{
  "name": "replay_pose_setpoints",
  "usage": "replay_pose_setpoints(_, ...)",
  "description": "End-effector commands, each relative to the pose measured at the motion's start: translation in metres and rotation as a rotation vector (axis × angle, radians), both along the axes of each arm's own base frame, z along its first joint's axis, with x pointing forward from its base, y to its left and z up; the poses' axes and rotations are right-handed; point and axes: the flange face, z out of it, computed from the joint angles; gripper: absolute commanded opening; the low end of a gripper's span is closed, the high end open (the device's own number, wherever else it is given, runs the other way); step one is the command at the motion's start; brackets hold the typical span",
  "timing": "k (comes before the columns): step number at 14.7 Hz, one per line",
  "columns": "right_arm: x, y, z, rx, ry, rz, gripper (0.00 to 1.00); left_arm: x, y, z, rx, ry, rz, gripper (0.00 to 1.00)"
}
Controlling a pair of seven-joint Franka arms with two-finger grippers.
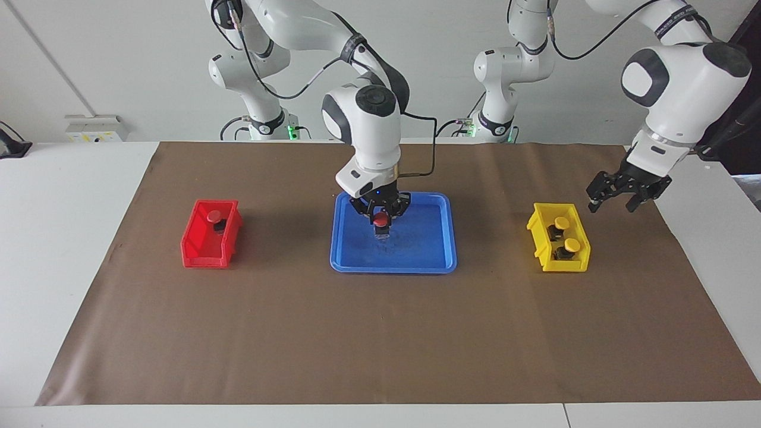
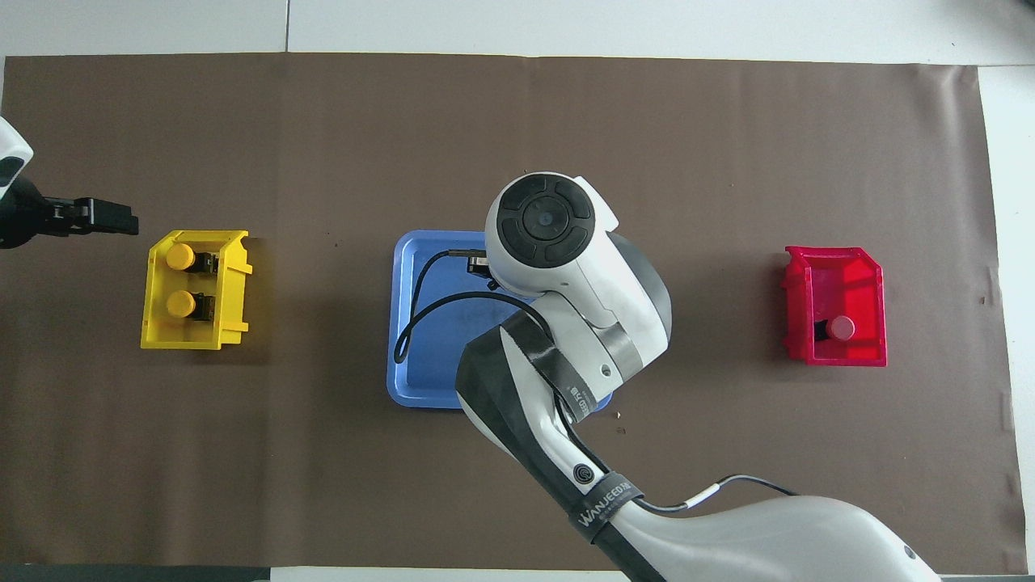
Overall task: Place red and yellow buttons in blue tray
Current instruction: 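Carry the red button into the tray while the left gripper reaches yellow buttons, then return the right gripper to the red holder while the left gripper grasps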
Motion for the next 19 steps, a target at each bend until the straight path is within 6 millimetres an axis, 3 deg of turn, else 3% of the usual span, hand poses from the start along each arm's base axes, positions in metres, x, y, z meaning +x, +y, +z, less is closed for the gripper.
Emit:
replay_pose_setpoints(1, -0.001, 0.008, -0.023, -0.010, -0.016, -0.026, 0.17, -0.001, -0.002, -0.030, 0.021, -0.007, -0.004, 0.77)
replay_pose_setpoints(6, -0.010, 0.003, -0.052, -0.011, -0.018, -0.029, 0.28, -0.004, -0.011, -0.081, 0.016, -0.023, 0.039, 0.69)
replay_pose_setpoints(7, -0.010, 0.003, -0.054, -0.010, -0.018, -0.035, 0.36, -0.005, -0.012, -0.088, 0.016, -0.015, 0.037, 0.69)
replay_pose_setpoints(8, -0.007, 0.002, -0.050, -0.009, -0.019, -0.037, 0.69, -0.006, -0.012, -0.092, 0.016, -0.007, 0.037, 0.69)
replay_pose_setpoints(10, 0.005, 0.001, -0.023, -0.002, -0.033, -0.044, 0.97, -0.006, -0.013, -0.102, 0.017, -0.013, 0.036, 0.69)
replay_pose_setpoints(12, 0.023, -0.018, 0.014, -0.017, -0.022, -0.051, 0.97, -0.007, -0.013, -0.111, 0.017, -0.018, 0.037, 0.69)
replay_pose_setpoints(13, 0.027, -0.045, 0.033, -0.030, -0.007, -0.023, 0.96, -0.007, -0.013, -0.113, 0.017, -0.020, 0.037, 0.69)
replay_pose_setpoints(14, 0.024, -0.090, 0.049, -0.050, 0.022, 0.025, 0.94, -0.008, -0.012, -0.118, 0.019, -0.014, 0.036, 0.69)
replay_pose_setpoints(16, 0.002, -0.205, 0.071, -0.045, 0.048, 0.129, 0.93, -0.007, -0.012, -0.125, 0.018, -0.014, 0.037, 0.69)
replay_pose_setpoints(17, -0.009, -0.255, 0.077, -0.043, 0.052, 0.190, 0.93, -0.006, -0.012, -0.126, 0.018, -0.015, 0.040, 0.63)
replay_pose_setpoints(19, -0.026, -0.340, 0.076, -0.012, 0.066, 0.242, 0.91, -0.006, -0.012, -0.125, 0.016, -0.013, 0.059, 0.05)
